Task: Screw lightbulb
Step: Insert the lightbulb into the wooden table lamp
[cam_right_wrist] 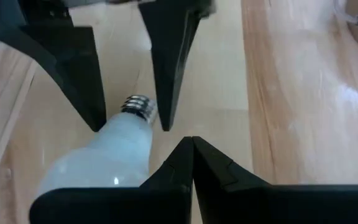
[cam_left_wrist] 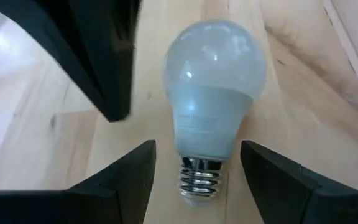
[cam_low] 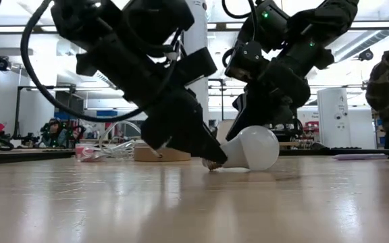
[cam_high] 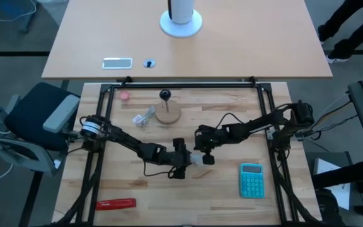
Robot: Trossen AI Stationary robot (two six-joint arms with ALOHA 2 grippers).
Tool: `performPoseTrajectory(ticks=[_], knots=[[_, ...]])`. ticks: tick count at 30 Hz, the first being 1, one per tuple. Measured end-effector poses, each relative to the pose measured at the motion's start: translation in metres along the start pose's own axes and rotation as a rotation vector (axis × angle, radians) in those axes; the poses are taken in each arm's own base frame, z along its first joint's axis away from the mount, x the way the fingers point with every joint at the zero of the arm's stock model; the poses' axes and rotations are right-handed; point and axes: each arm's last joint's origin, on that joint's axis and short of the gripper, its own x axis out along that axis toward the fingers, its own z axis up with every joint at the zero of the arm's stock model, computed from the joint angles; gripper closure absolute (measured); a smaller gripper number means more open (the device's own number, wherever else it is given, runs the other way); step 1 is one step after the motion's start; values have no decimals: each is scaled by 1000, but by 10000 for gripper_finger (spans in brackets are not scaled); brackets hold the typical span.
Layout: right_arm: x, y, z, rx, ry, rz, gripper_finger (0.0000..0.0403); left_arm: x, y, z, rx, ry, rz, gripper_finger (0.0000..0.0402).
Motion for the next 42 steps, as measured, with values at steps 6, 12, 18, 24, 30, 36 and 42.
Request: performPoseTrajectory(ticks=[6, 12, 18, 24, 30, 36, 42], knots=[[3, 0, -3, 2, 17, 2, 403, 15, -3, -7, -66, -30, 3, 178], [0, 0, 0, 1, 3, 1, 403, 21, -3, -12, -151, -25, 0, 230], [0, 0, 0, 1, 4, 1, 403, 21, -3, -12, -173, -20, -13, 303], [-8, 0, 1, 2, 18, -25, 403, 20, -3, -12, -188, -17, -5, 303], [-44, -2, 15, -7, -50, -139, 403, 17, -2, -10, -182, -16, 7, 303], [-89, -1, 31, -14, -192, -166, 403, 12, 0, -7, -157, -20, 29, 303], [-117, 1, 35, -18, -278, -170, 403, -6, 4, 11, -102, -90, 75, 303]])
